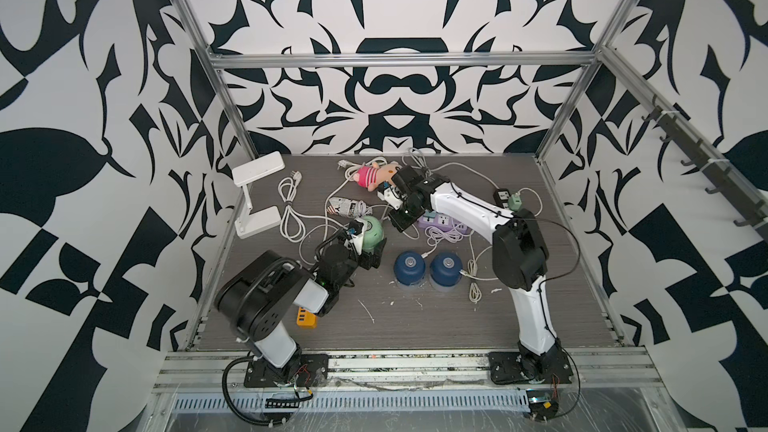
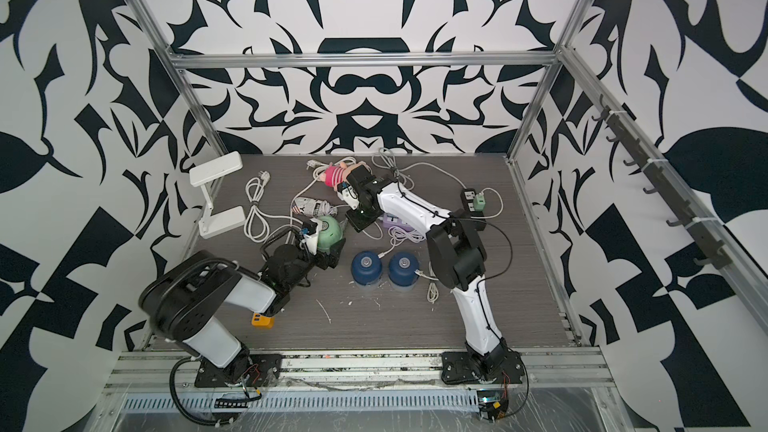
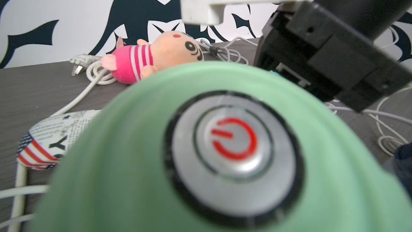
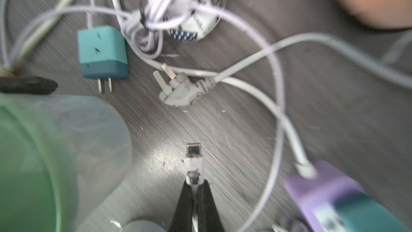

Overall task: Charge the cordless meat grinders
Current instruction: Insert the charging cable into the cordless meat grinder.

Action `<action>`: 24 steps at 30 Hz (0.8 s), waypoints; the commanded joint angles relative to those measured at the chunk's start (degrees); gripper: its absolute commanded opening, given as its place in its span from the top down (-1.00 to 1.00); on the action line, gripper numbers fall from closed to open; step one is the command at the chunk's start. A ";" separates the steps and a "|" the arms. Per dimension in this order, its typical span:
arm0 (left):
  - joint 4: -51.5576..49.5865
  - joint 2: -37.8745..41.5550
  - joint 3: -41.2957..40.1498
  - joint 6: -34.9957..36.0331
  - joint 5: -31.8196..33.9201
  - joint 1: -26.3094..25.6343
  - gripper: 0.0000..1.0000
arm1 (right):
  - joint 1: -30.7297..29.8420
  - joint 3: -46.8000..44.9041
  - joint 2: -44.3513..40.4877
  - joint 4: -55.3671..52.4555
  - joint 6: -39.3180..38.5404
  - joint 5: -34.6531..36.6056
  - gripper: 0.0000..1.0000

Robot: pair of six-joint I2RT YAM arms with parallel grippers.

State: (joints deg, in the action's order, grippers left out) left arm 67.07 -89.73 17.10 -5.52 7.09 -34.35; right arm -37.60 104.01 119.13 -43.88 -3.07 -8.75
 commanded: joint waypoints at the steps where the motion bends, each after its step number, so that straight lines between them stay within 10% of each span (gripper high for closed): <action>1: -14.14 8.74 1.93 1.39 2.09 0.15 -0.27 | -0.38 -0.16 -5.82 -1.39 -0.96 3.67 1.00; 8: -32.78 21.54 7.34 6.45 5.29 0.16 -0.20 | -5.70 3.24 -9.49 -6.84 -3.52 7.82 1.00; 24: -39.17 26.24 10.49 11.00 9.78 0.16 -0.11 | -14.56 8.22 -14.65 -12.23 3.06 10.12 1.00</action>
State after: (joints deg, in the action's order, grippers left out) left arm 26.65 -64.82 25.61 4.34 15.70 -34.30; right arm -51.75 109.30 106.34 -53.78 -2.48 1.17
